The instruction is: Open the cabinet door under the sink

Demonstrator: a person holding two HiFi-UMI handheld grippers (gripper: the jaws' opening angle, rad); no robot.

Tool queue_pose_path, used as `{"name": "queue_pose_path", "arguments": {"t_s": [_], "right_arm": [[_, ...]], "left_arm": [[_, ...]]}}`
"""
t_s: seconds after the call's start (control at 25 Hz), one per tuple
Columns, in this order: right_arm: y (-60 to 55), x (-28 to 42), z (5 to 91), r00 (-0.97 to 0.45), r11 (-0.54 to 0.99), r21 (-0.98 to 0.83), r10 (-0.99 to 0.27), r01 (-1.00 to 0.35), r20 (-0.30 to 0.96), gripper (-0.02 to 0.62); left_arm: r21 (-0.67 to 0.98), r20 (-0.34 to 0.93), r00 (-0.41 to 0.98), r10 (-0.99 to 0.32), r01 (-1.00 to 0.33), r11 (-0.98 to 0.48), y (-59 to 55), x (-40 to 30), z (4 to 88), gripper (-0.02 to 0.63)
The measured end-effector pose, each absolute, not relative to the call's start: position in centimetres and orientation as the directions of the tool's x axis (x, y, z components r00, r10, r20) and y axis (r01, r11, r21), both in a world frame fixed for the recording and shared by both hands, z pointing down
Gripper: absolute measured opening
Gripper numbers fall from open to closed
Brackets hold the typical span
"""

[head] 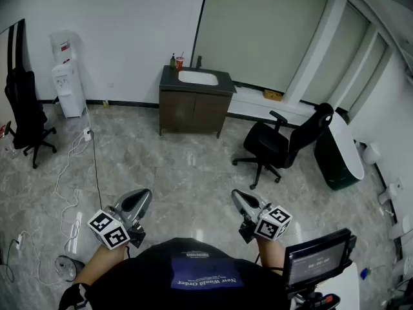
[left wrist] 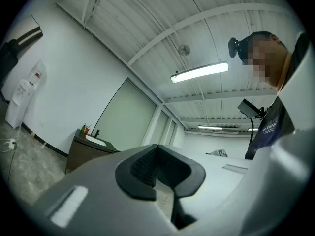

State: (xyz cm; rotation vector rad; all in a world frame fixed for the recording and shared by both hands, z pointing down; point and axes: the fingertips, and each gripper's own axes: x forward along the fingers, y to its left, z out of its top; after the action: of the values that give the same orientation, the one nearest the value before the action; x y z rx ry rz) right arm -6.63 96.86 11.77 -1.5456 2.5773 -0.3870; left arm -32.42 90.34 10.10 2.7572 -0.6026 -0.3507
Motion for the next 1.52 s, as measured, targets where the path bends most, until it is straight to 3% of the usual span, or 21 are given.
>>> {"name": "queue_pose_path", "arguments": {"t_s": [1.16,1.52], "right_arm": [[95.6,-6.5,12.4,-0.484,0.449,-0.308,-0.874,-0.839,0.044,0.000],[94.2,-9.4,12.5,-0.508,0.470,-0.302,-0.860,-0.829,0.056,0.000]], "left_arm": [[0.355,-0.176,0.877,-0.446,-0.367,-0.860,90.0,-32.4,10.9,0.000],[0.358,-0.187,0.873,-0.451,-0.367,-0.859,89.2,-35.1,10.9,0.000]]}}
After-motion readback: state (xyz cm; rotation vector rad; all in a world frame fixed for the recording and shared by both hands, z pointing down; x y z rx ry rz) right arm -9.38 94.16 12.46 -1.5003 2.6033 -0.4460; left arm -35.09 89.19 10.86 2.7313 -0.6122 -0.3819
